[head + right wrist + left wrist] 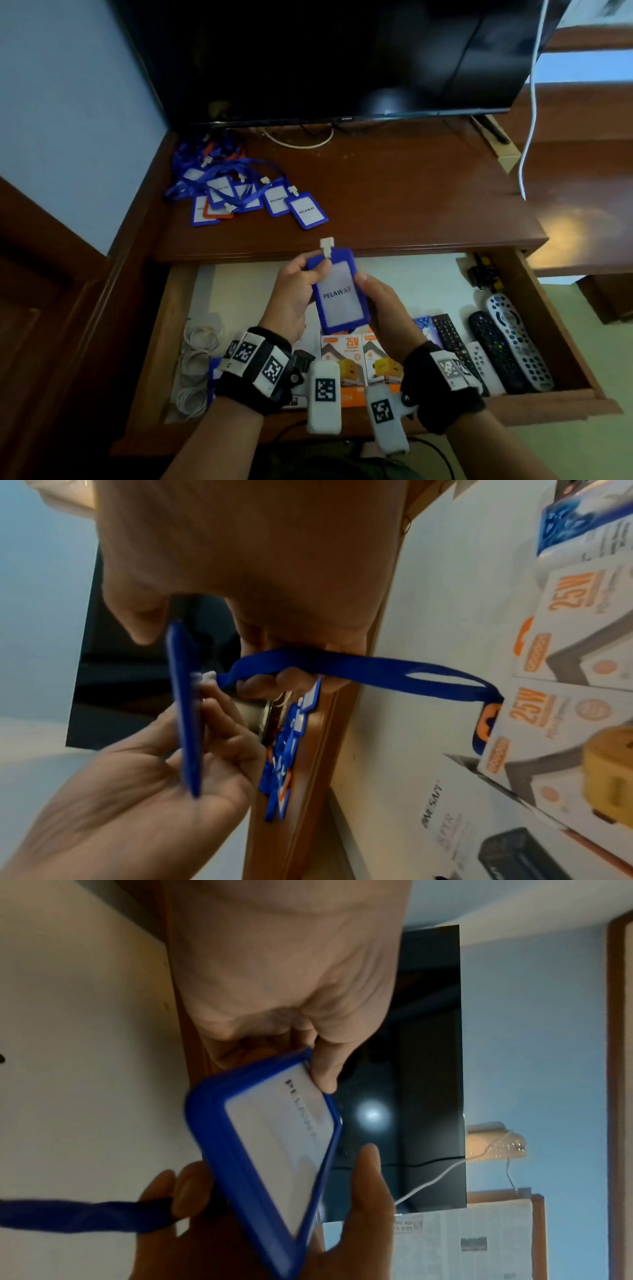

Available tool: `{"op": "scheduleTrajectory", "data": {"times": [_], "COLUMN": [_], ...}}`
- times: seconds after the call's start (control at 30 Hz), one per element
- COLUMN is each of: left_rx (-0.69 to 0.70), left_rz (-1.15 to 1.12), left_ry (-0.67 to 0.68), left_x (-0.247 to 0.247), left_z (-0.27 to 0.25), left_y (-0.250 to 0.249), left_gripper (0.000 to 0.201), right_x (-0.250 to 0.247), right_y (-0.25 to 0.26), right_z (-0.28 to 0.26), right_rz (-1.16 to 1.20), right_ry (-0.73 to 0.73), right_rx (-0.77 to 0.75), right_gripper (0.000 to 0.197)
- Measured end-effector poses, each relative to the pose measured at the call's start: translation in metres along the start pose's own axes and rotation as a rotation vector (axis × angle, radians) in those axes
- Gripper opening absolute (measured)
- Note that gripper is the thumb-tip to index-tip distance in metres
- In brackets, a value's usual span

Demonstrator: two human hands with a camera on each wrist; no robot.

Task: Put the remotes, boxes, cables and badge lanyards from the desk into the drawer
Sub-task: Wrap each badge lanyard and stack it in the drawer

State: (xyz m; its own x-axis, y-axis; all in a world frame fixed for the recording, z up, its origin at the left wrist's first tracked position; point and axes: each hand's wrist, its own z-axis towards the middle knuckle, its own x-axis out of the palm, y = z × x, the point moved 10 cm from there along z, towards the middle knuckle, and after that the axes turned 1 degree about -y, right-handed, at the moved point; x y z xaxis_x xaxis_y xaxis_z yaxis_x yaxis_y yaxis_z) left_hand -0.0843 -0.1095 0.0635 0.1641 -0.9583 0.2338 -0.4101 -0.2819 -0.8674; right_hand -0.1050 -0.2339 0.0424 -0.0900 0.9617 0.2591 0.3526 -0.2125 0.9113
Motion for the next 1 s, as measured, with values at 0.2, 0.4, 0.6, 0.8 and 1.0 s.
{"op": "scheduleTrajectory", "data": {"times": [0.2,0.4,0.6,0.8,1.0], "left_rx": [0.011,-0.089,-0.130,-0.077,-0.159], "left_rz": [-0.189,-0.294,-0.179,0.469,0.804], "left_ry": [-0.182,-0.158,0.054,0.362,0.530], "left_x": [-0.030,-0.038,-0.035,-0.035,-0.029], "left_z": [0.009,0.015,0.018,0.016,0.009], "left_y": [0.006,0.016,0.005,-0.011,0.000], "left_gripper": [0.026,0.026,0.046,0.033,0.024], "right_x": [0.006,-0.002,-0.014,-0.016,-0.012], "right_y": [-0.007,0.016,0.035,0.035,0.027], "right_z": [0.000,0.001,-0.001,-0.006,-0.006], "right_rz": [-0.211,-0.284,-0.371,-0.377,-0.384], "right_ry": [-0.010,-0.067,-0.010,0.065,0.103], "right_rx": [0.025,-0.009,-0.018,-0.019,0.019], "right_gripper": [0.008,0.011,0.009,0.009,0.015]}}
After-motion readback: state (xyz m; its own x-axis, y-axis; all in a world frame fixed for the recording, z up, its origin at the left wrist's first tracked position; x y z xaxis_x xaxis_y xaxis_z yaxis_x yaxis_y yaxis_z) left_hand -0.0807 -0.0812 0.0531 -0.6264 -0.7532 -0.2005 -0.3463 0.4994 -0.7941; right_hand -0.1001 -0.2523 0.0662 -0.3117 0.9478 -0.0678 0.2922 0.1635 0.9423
